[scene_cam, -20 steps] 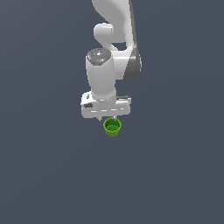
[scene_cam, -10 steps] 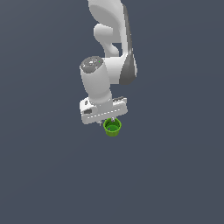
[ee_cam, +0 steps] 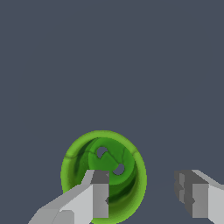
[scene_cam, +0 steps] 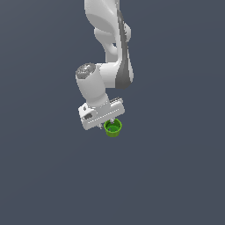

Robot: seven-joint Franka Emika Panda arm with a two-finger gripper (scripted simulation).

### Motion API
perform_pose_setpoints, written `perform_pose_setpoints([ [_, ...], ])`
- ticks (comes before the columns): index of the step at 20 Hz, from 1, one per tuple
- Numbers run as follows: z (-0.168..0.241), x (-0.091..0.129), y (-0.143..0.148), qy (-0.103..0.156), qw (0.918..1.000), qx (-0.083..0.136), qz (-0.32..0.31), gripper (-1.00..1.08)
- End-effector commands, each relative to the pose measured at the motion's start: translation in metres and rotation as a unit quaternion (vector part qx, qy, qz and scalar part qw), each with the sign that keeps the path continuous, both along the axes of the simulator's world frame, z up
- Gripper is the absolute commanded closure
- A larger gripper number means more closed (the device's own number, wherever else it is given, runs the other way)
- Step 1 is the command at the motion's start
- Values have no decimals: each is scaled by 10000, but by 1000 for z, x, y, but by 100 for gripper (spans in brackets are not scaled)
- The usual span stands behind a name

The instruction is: Pick up the object and move it to a goal position.

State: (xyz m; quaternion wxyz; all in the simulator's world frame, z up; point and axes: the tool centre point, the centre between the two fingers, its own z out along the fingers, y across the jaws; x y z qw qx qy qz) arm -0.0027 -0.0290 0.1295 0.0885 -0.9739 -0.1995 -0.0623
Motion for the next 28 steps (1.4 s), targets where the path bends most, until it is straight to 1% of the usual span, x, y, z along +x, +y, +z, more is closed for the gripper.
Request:
perform_pose_setpoints([
  [1, -5, -1, -1, -89, 9997, 74, 201, -20],
  [10, -20, -3, -6, -444, 9948, 301, 865, -20],
  [17, -27, -4, -8, -680, 9893, 404, 1224, -20],
  [23, -30, -4, -10, -798, 9861, 444, 1387, -20],
  [28, -31, -4, -11, -828, 9853, 453, 1427, -20],
])
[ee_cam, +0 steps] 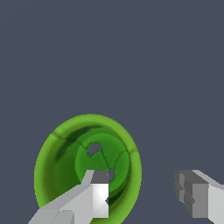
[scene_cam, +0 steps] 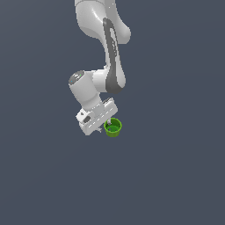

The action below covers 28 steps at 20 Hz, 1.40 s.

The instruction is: Pick up the object and move it to a goal position.

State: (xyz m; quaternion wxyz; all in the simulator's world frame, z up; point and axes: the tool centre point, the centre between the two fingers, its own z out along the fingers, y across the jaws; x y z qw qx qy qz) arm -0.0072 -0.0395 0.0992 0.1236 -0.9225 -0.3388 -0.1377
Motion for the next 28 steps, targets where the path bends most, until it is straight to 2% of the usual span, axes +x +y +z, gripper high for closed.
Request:
perform_pose_setpoints([
  [1, 0, 0, 0, -1, 10000, 0, 1, -20],
  [15, -28, 4, 10, -8, 10000, -1, 13, -20],
  [16, -28, 4, 10, -8, 10000, -1, 13, 108],
  [28, -27, 4, 10, -10, 10000, -2, 11, 108],
])
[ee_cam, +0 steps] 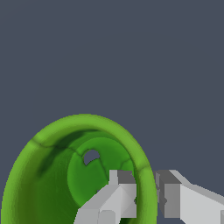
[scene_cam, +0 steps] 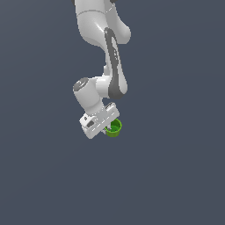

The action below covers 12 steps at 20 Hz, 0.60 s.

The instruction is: Pick up the object and move it to a goal position.

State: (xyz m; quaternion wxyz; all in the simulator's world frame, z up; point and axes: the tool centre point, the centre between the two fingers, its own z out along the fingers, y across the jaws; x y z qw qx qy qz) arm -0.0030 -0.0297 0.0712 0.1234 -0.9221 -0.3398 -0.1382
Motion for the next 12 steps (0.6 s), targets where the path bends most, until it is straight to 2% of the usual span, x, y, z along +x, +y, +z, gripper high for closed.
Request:
perform_pose_setpoints([
  [1, 2, 0, 0, -3, 10000, -1, 1, 108],
  [7, 22, 0, 1, -1, 10000, -4, 2, 108],
  [12, 55, -1, 2, 0, 10000, -7, 2, 108],
])
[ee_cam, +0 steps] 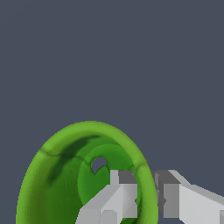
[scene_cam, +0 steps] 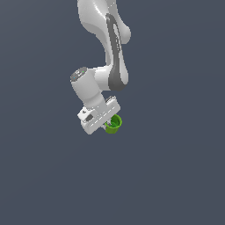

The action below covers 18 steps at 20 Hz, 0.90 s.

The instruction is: Pick up the object and move it to a goal position.

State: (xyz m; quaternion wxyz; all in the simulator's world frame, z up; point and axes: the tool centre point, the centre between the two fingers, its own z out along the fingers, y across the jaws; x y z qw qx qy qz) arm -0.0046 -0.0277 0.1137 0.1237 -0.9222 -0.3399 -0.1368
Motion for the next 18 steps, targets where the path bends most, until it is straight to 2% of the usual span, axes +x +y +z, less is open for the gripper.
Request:
perform_pose_setpoints([
  [1, 20, 0, 1, -14, 10000, -5, 0, 108],
  [12, 130, 0, 5, -11, 10000, -10, 4, 108],
  [18, 174, 2, 7, -13, 10000, -5, 6, 108],
])
